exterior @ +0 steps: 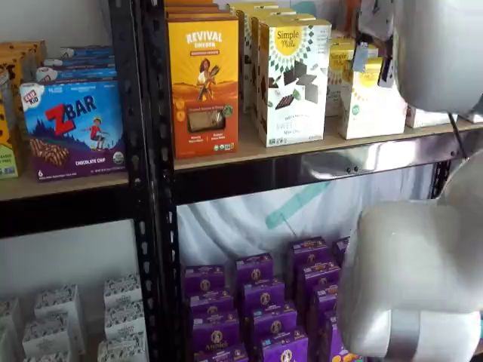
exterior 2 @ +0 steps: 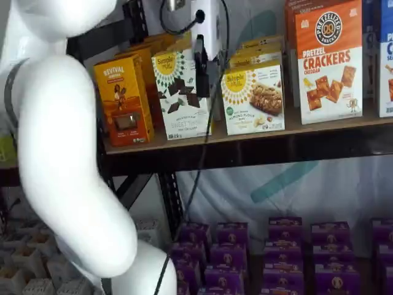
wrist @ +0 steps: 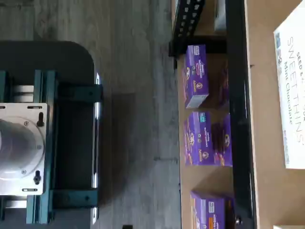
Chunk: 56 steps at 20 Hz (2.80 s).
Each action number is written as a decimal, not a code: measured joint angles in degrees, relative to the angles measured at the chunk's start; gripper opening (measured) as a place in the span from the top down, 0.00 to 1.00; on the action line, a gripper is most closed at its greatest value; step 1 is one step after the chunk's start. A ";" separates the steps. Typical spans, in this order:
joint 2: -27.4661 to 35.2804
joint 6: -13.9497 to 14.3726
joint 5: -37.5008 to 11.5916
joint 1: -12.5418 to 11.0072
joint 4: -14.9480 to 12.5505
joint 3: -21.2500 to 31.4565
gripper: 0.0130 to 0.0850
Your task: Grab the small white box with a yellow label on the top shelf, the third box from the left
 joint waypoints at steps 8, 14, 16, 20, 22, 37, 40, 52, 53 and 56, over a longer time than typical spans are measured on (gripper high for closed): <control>-0.27 -0.45 1.50 -0.29 -1.10 -0.68 0.00; -1.89 -2.75 -7.29 -4.06 5.25 2.38 0.00; -2.02 -3.22 -10.45 -4.55 6.74 3.34 0.00; -0.76 -3.54 -14.87 -3.94 6.42 3.97 0.00; 0.37 -3.64 -15.97 -3.76 6.21 3.54 0.00; 9.94 -4.39 -15.23 -3.30 1.80 -3.96 0.00; 10.98 -4.14 -13.63 -3.03 1.02 -5.17 0.00; 12.88 -2.53 -10.05 -0.59 -4.55 -6.96 0.00; 12.92 -2.46 -9.88 -0.49 -4.75 -6.97 0.00; 12.93 -2.28 -9.56 -0.29 -4.90 -6.80 0.00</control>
